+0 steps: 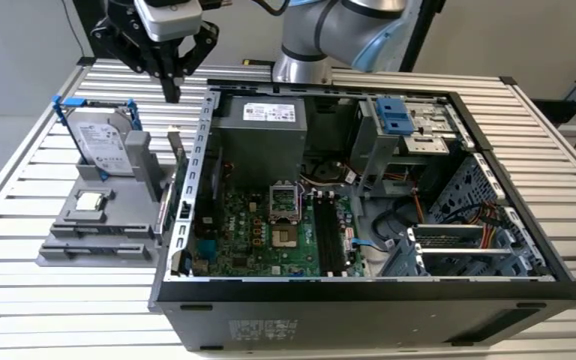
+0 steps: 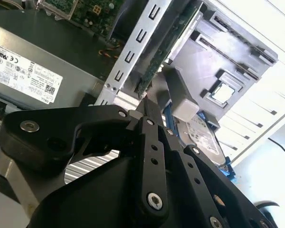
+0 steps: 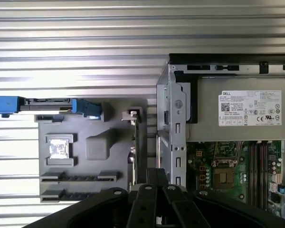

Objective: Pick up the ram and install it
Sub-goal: 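Reach for the ram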

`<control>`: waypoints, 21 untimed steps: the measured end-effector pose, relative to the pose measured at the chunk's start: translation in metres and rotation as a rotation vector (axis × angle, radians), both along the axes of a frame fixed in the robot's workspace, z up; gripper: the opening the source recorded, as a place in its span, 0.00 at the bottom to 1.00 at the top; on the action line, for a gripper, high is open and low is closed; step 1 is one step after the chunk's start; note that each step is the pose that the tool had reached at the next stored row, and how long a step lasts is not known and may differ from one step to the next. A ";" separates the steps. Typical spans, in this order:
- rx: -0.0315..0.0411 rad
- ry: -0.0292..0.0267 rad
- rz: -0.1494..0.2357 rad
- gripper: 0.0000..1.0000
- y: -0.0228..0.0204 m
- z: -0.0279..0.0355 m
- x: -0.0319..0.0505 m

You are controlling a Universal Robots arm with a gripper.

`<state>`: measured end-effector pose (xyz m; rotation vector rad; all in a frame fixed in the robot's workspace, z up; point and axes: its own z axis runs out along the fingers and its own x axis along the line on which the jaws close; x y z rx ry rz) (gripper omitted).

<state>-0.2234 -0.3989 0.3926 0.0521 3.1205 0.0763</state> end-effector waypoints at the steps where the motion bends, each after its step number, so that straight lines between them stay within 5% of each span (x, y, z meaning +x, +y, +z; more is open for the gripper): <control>1: 0.0000 0.0000 0.001 0.00 0.0000 0.0000 -0.0028; 21: 0.0000 0.0000 0.008 0.00 0.0000 0.0000 -0.0561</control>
